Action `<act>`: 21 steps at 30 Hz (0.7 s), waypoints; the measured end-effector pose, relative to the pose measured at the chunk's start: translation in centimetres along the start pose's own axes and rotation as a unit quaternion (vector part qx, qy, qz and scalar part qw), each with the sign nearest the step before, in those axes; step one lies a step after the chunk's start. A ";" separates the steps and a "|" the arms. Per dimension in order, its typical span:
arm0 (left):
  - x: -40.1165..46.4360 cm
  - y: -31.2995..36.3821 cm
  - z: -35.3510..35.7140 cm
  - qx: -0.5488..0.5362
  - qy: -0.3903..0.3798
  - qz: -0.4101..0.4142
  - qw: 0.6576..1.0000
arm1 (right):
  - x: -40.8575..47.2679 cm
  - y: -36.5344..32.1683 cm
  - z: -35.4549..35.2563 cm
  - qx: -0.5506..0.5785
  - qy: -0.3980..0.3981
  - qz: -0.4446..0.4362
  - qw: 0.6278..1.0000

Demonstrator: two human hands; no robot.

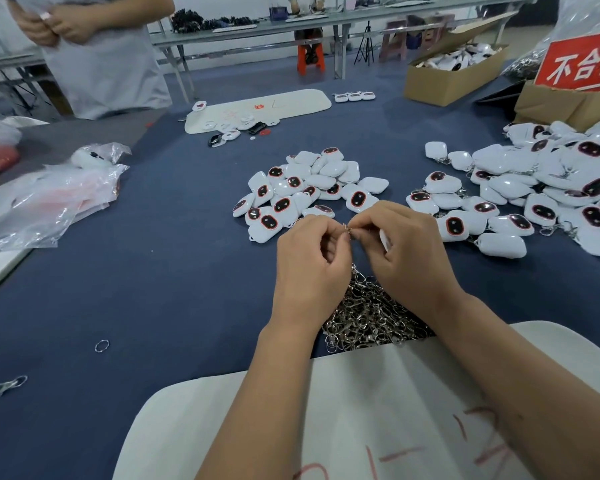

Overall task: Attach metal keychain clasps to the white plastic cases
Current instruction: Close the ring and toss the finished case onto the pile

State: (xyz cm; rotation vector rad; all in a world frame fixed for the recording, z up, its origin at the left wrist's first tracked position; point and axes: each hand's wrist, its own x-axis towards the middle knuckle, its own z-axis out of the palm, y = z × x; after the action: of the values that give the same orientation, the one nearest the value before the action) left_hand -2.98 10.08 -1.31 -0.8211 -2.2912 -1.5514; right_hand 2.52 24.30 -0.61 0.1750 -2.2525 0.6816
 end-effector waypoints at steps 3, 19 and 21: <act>0.2 -0.1 -0.1 -0.038 0.014 -0.031 0.999 | 0.0 -0.2 0.2 0.007 0.002 0.003 1.000; 0.5 0.4 -0.4 -0.111 0.035 -0.096 0.989 | -0.1 0.2 0.4 0.067 0.007 0.067 0.995; 0.5 0.5 -0.5 -0.130 0.035 -0.094 0.986 | -0.1 0.5 0.4 0.098 0.001 0.093 0.991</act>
State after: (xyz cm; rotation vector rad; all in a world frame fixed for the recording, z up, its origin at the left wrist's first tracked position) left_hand -3.17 9.94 -0.47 -0.6097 -2.2008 -1.9594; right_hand 2.13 24.51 -1.13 0.0595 -2.2153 1.0024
